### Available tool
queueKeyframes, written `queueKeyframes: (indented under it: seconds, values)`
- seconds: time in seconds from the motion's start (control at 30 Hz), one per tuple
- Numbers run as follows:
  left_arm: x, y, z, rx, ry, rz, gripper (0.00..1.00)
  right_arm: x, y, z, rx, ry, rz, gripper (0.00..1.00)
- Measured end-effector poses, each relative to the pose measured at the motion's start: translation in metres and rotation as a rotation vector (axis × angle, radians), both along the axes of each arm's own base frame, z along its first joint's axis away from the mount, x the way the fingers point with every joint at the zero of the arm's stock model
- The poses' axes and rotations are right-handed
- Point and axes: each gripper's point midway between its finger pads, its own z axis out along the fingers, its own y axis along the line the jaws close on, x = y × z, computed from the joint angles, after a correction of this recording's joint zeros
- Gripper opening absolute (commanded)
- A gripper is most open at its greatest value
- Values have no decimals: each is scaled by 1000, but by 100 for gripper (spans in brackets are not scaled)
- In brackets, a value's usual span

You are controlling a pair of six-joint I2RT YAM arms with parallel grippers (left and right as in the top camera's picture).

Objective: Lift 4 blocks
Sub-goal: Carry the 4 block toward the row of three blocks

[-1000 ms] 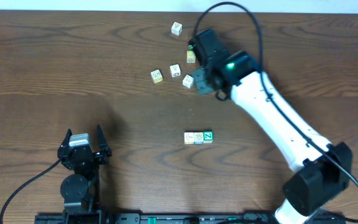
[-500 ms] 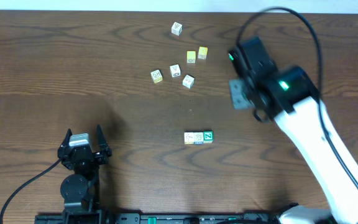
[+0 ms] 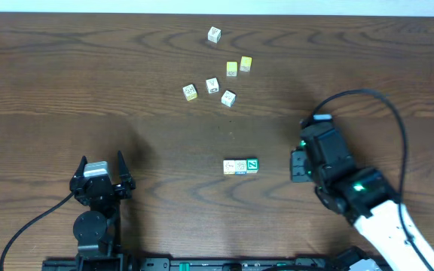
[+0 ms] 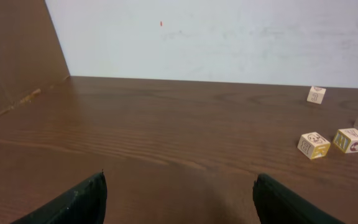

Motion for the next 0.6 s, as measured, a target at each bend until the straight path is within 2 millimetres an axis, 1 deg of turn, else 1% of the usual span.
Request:
queueKeyframes:
  seconds: [0.1, 0.13, 0.23, 0.33, 0.5, 0.6]
  values:
    - [0, 0, 0, 0, 0, 0, 75, 3, 10, -26, 30, 36, 14, 13]
    - [0, 0, 0, 0, 0, 0, 76, 6, 16, -33, 44, 47, 21, 12]
    - [0, 0, 0, 0, 0, 0, 76, 15, 27, -49, 67, 72, 36, 9]
    - [0, 0, 0, 0, 0, 0, 75, 18, 35, -67, 78, 123, 48, 7]
    - [0, 0, 0, 0, 0, 0, 76, 17, 42, -88, 88, 188, 55, 6]
    - [0, 0, 0, 0, 0, 0, 75, 18, 45, -92, 96, 195, 60, 7]
